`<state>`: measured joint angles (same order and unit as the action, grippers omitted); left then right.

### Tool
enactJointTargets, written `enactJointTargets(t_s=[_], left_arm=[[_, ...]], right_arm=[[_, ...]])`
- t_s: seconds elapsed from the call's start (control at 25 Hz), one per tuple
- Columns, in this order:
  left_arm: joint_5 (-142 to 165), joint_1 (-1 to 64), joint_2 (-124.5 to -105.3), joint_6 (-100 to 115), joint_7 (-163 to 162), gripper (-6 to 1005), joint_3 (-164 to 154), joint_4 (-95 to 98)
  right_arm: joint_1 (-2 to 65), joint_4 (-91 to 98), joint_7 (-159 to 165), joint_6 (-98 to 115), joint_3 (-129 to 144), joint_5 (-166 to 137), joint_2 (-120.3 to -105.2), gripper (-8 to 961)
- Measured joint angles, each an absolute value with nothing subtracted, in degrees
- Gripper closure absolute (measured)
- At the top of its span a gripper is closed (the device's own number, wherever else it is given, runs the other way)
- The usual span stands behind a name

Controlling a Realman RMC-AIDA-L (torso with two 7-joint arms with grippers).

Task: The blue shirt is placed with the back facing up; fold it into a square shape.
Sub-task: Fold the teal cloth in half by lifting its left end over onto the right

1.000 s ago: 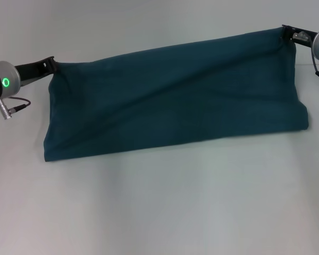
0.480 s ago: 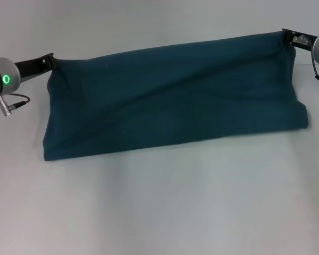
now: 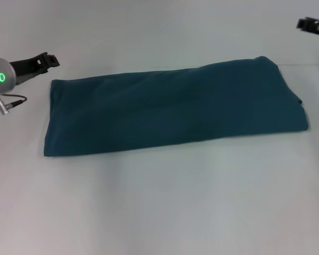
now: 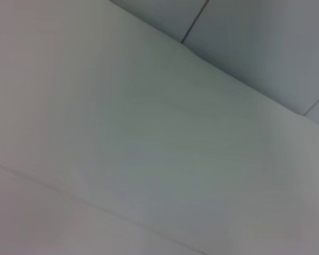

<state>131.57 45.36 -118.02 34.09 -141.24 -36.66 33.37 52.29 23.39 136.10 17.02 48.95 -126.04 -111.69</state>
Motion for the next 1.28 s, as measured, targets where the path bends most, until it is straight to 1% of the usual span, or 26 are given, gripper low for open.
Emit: enactJointTargets(t_s=[0.04, 0.12, 0.2, 0.24, 0.28, 0.36, 0.4, 0.44, 0.48, 0.56, 0.72, 0.8, 0.92, 1.16, 1.28], left_arm=[[131.57, 45.14, -118.02, 34.63, -141.66, 789, -36.65, 33.72], [131.57, 44.37, -118.1, 36.49, -142.67, 739, -36.48, 34.87], [130.73, 42.53, -118.55, 40.19, -143.73, 689, -36.35, 37.6], [129.57, 41.13, -118.93, 42.46, -144.12, 664, -36.3, 39.73], [127.21, 39.04, -119.39, 45.71, -144.21, 639, -36.32, 42.09], [122.0, 35.43, -119.7, 51.26, -143.91, 520, -36.31, 45.01], [115.23, 31.44, -119.39, 58.37, -143.2, 461, -35.79, 46.12], [112.71, 30.0, -119.2, 61.38, -142.91, 402, -35.01, 46.13], [112.71, 30.0, -119.2, 61.38, -142.91, 369, -35.01, 46.13], [109.65, 27.18, -119.1, 68.47, -142.79, 303, -31.03, 45.66], [109.66, 24.08, -118.95, 79.14, -143.61, 171, -22.91, 41.69], [109.75, 22.66, -118.91, 82.5, -143.94, 133, -19.79, 39.46], [110.3, 20.96, -119.41, 83.66, -145.3, 76, -18.55, 38.19], [113.22, 20.91, -119.86, 78.82, -147.7, 80, -19.12, 33.83], [114.47, 21.41, -119.95, 74.54, -148.47, 87, -19.85, 31.79]], right_arm=[[52.15, 23.37, 137.01, 18.51, 48.96, -126.04, -110.76, 772], [51.42, 23.58, 139.52, 23.32, 48.86, -126.01, -108.48, 675], [50.1, 25.03, 141.36, 30.27, 48.02, -125.34, -106.78, 578], [48.43, 27.17, 141.63, 36.32, 46.79, -124.01, -106.16, 529], [46.59, 29.43, 141.23, 42.01, 45.45, -122.4, -106.0, 487], [42.44, 33.52, 139.01, 54.15, 42.6, -117.69, -106.47, 403], [40.07, 34.93, 137.23, 60.11, 41.06, -114.88, -106.93, 361], [37.61, 35.68, 135.18, 65.74, 39.51, -111.87, -107.36, 319], [35.72, 35.87, 133.63, 70.53, 38.42, -109.35, -107.57, 277], [31.53, 34.99, 131.04, 79.34, 36.45, -105.68, -107.75, 234], [25.06, 31.84, 129.71, 90.96, 32.26, -104.22, -107.75, 234], [22.83, 30.48, 129.34, 93.99, 29.53, -104.09, -107.82, 234], [20.92, 29.75, 128.59, 96.7, 25.4, -103.79, -108.2, 234], [22.07, 29.67, 127.47, 97.29, 24.91, -104.1, -108.35, 234], [23.04, 29.63, 127.09, 97.04, 25.19, -104.19, -108.67, 234]])
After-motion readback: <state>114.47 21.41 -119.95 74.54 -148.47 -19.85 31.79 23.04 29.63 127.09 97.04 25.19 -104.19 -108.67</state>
